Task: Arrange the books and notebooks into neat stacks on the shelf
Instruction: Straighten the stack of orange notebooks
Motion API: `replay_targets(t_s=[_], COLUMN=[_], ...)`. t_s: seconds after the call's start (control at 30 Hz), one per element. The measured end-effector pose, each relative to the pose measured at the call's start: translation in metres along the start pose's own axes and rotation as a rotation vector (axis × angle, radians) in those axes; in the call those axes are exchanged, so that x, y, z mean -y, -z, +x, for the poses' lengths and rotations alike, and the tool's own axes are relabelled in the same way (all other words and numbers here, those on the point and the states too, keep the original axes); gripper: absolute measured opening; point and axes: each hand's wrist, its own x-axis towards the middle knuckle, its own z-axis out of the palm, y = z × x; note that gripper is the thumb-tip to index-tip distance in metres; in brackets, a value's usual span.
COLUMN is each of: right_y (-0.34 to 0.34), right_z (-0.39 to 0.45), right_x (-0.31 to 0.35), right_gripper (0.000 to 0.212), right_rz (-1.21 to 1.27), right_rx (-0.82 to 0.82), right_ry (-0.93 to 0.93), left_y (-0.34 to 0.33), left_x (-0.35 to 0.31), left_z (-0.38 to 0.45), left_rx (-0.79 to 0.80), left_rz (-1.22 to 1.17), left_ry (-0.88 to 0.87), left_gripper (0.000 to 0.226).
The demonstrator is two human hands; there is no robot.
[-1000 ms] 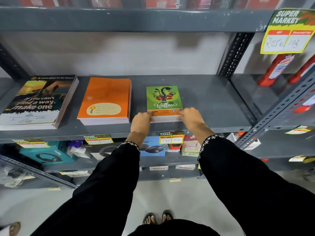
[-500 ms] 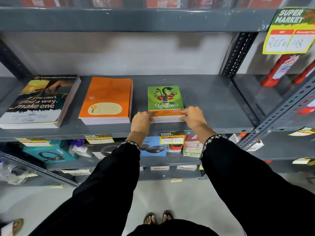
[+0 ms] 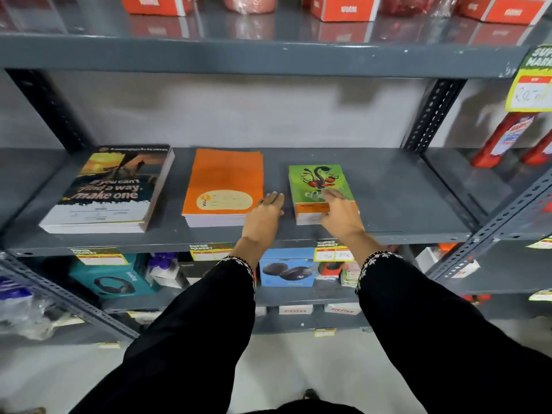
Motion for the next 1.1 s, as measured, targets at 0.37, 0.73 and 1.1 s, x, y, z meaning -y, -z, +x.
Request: replay_targets(t_s=[0.37, 0.73, 1.1], right_y=[-0.067, -0.075, -0.071], right_z=[-0.005, 0.009, 0.012], right_x=[0.123, 0.130, 0.127], right_gripper=[0.053, 0.040, 0.037], right_rz=[0.014, -0.093, -0.102], right_rx=[0.130, 0.099, 0.110], right_ry=[0.058, 0.000, 0.013], left_y=[0.059, 0.055, 0.054], left_x=[0.151, 0.168, 0.164], left_z=[-0.040, -0.035, -0.045], left_rx=[-0.009, -0.015, -0.004], left_rz=[0.002, -0.293, -0.122], left_ry=[0.182, 0.293, 0.193], left_gripper=[0.041, 0.032, 0.030])
